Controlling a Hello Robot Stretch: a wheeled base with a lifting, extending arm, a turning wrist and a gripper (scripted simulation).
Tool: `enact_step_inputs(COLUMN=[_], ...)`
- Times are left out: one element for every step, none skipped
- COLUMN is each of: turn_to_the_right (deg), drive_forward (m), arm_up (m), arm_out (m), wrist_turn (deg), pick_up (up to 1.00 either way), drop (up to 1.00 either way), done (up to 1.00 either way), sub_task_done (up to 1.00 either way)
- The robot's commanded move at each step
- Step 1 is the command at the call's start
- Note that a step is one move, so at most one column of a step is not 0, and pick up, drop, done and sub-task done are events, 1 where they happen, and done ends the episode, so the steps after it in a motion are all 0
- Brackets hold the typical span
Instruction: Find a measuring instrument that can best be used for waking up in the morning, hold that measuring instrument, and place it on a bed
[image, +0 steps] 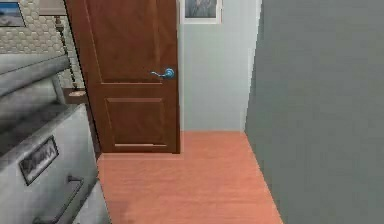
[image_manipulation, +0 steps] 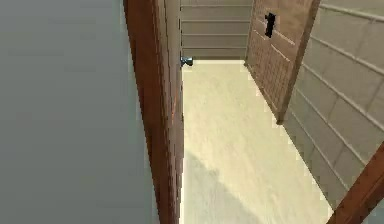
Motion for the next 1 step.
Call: enact_step_inputs(turn_to_the_right=[0.0], drive_forward=[0.8], arm_up=[0.0], arm_out=[0.0], wrist_turn=[0.0], pick_up=[0.0], drop=[0.0], done=[0.0], sub_task_done=[0.0])
